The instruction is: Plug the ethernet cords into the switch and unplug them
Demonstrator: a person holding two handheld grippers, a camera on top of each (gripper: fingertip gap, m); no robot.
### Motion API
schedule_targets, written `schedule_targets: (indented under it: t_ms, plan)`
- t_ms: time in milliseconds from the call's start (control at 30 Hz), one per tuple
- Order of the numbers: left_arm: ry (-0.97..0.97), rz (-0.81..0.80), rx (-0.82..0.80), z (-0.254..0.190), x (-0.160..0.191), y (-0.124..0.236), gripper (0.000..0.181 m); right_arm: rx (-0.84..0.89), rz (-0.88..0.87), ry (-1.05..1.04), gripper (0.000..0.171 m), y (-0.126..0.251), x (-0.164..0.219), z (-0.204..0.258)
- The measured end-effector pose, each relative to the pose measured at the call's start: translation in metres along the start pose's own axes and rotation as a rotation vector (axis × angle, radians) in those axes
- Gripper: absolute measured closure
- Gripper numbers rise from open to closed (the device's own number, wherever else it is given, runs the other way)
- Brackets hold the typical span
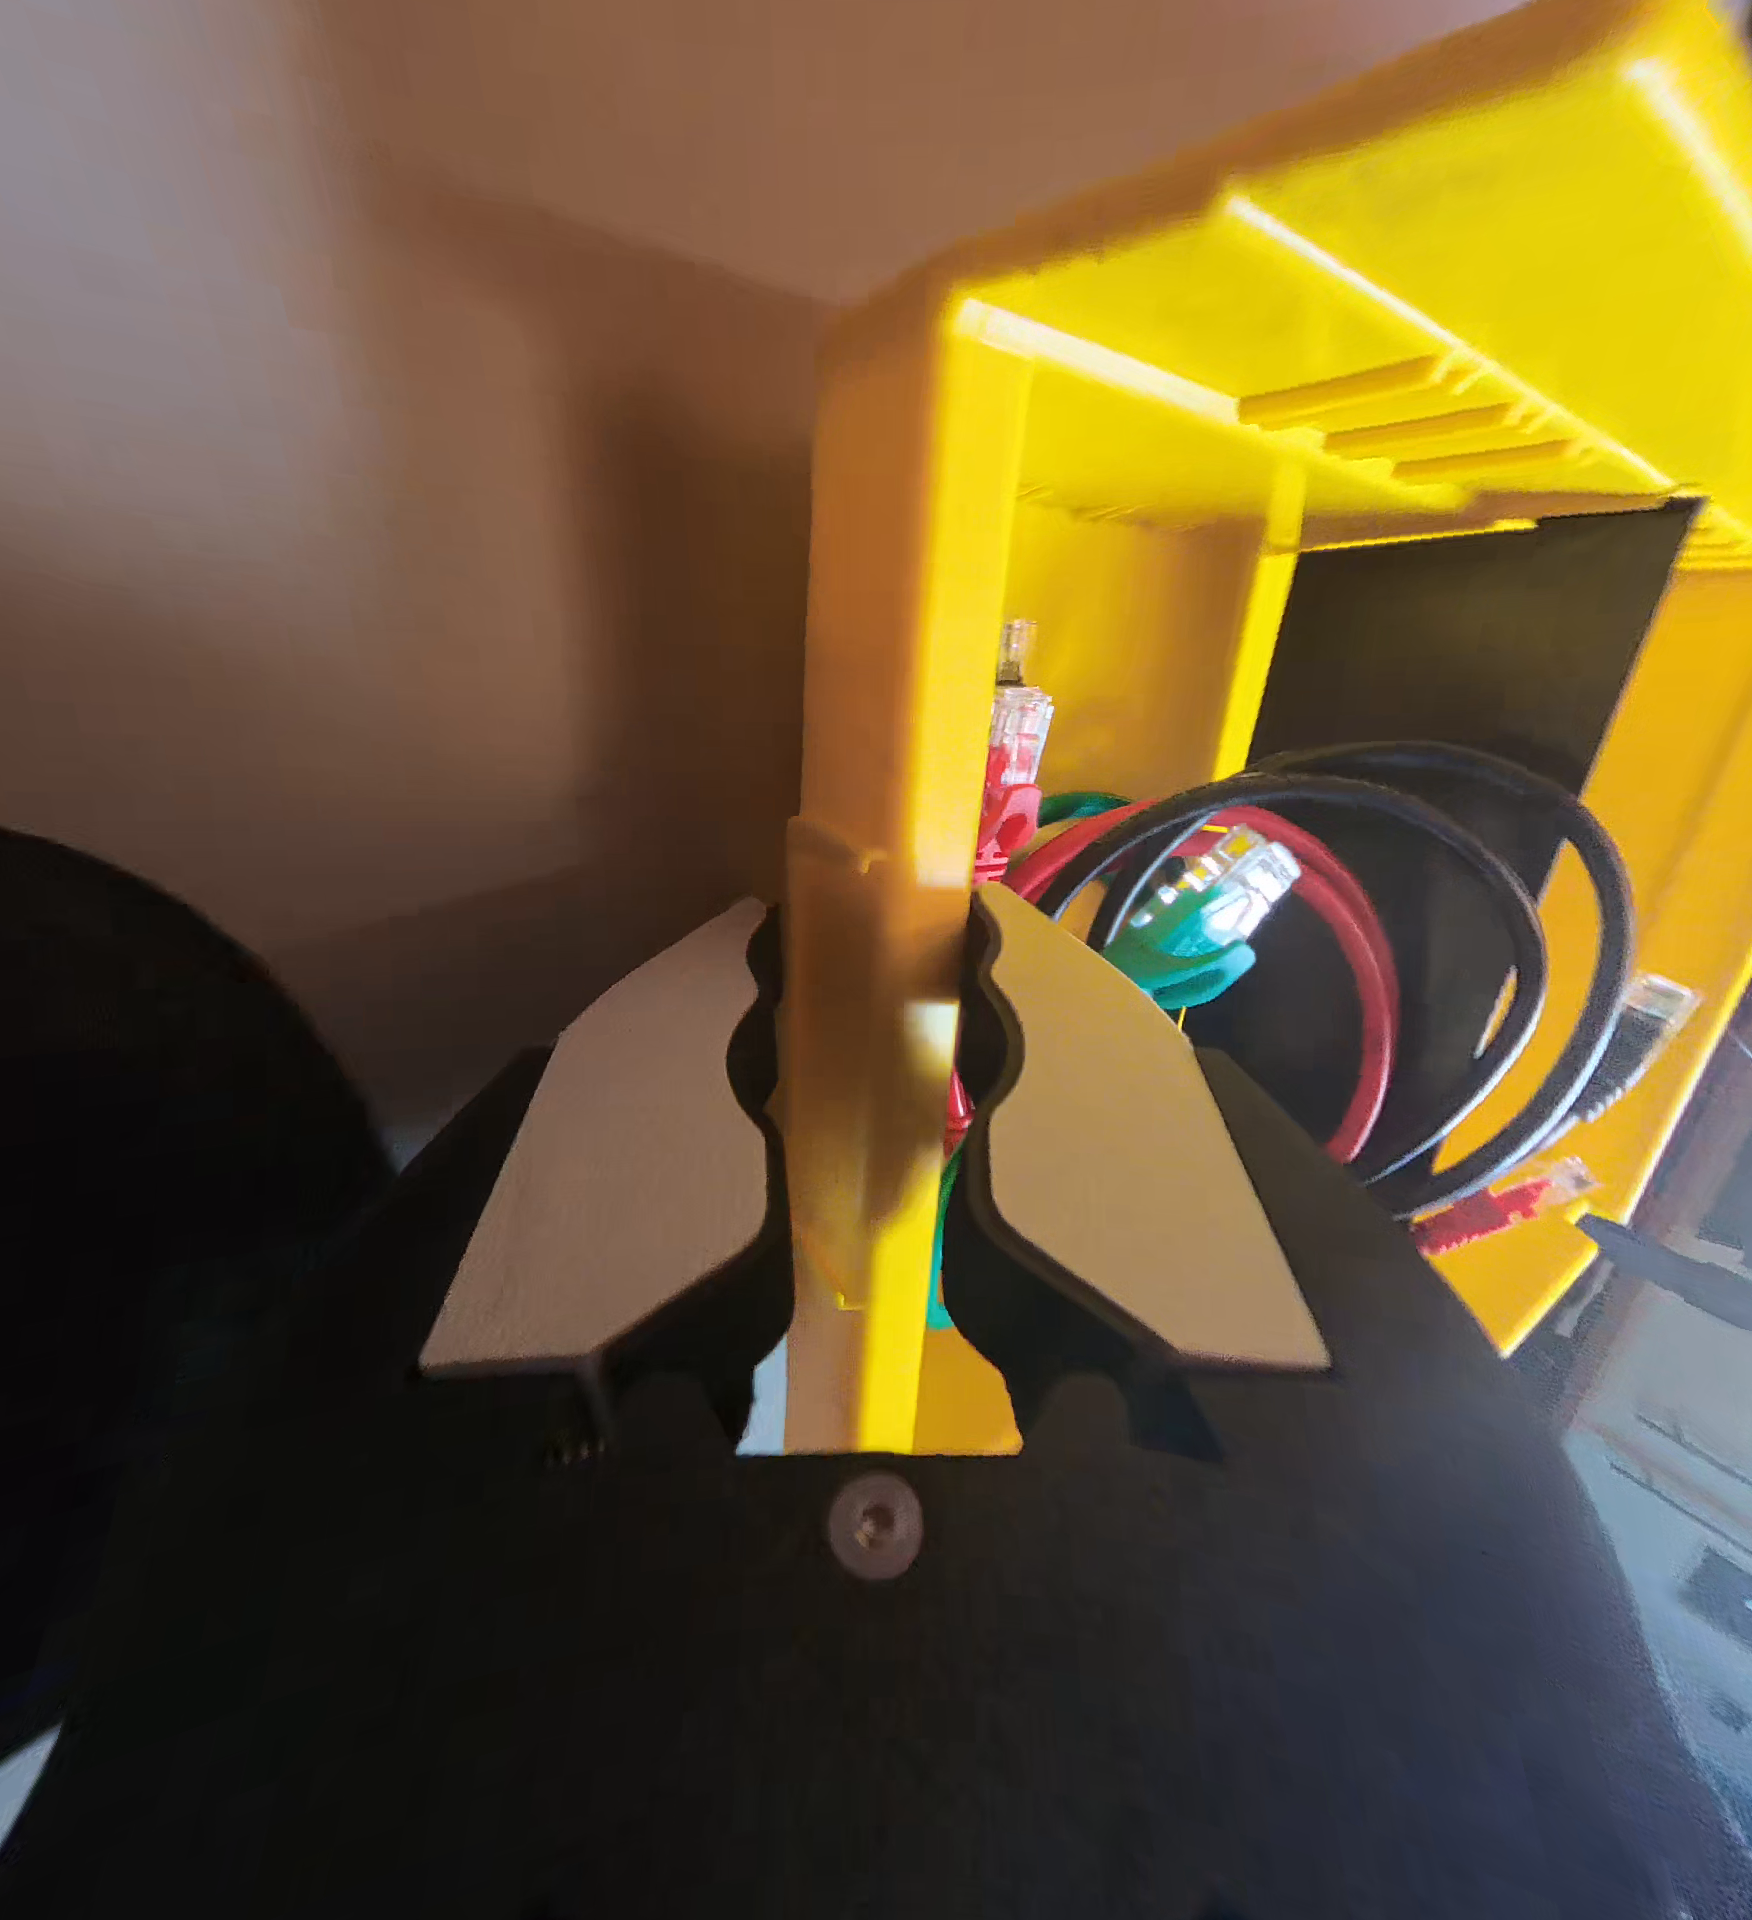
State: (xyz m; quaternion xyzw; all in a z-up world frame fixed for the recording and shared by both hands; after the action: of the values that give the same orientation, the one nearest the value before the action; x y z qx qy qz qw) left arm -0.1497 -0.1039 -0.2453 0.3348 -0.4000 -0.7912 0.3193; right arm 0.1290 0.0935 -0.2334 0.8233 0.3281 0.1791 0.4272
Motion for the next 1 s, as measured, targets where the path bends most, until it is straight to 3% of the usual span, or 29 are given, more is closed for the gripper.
schedule_targets:
  t_ms: [167,267,400,467,533,667,767,800,833,900,1000]
  plan:
    - [-0.091,-0.072,-0.034,0.012,-0.067,-0.028,0.144,-0.002,-0.335,-0.276,0.14,0.063,-0.008,0.024]
    - [-0.062,-0.105,-0.067,0.026,-0.087,-0.034,0.134,0.037,-0.471,-0.54,0.14,0.092,0.02,0.025]
    - [0.223,-0.421,0.068,0.021,-0.109,0.02,0.13,0.157,-0.482,-0.945,0.138,0.094,0.093,0.031]
    - [0.4,-0.585,0.246,-0.002,-0.123,0.052,0.133,0.162,-0.523,-1.161,0.131,0.083,0.123,0.033]
    - [0.508,-0.626,0.368,-0.035,-0.138,0.063,0.127,0.123,-0.567,-1.301,0.12,0.07,0.136,0.031]
    - [0.679,-0.622,0.304,-0.087,-0.179,0.046,0.108,0.072,-0.627,-1.409,0.109,0.045,0.129,0.013]
    - [0.788,-0.605,0.199,-0.093,-0.206,0.018,0.112,0.147,-0.506,-1.413,0.111,0.024,0.128,-0.002]
    - [0.77,-0.58,0.179,-0.095,-0.212,0.009,0.129,0.135,-0.503,-1.402,0.136,0.022,0.125,-0.004]
    - [0.748,-0.56,0.171,-0.096,-0.217,0.003,0.128,0.143,-0.515,-1.367,0.159,0.023,0.12,-0.006]
    - [0.739,-0.527,0.161,-0.091,-0.22,0.004,0.137,0.26,-0.399,-1.319,0.165,0.024,0.12,-0.006]
    - [0.691,-0.538,0.109,-0.089,-0.217,0.013,0.144,0.319,-0.386,-1.311,0.165,0.038,0.114,-0.001]
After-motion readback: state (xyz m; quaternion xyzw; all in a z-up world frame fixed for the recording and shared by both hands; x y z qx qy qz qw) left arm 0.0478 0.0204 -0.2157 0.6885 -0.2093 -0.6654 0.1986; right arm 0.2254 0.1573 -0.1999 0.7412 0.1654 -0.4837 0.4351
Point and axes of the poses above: each gripper's, where its closed fingertips meet, y back along the fingers, x out of its underside, z = x × y across the jaws, the point moved 6 cm from there along y, back along the fingers, and after that the axes turned 10 degrees about z, right-handed, at the moved point
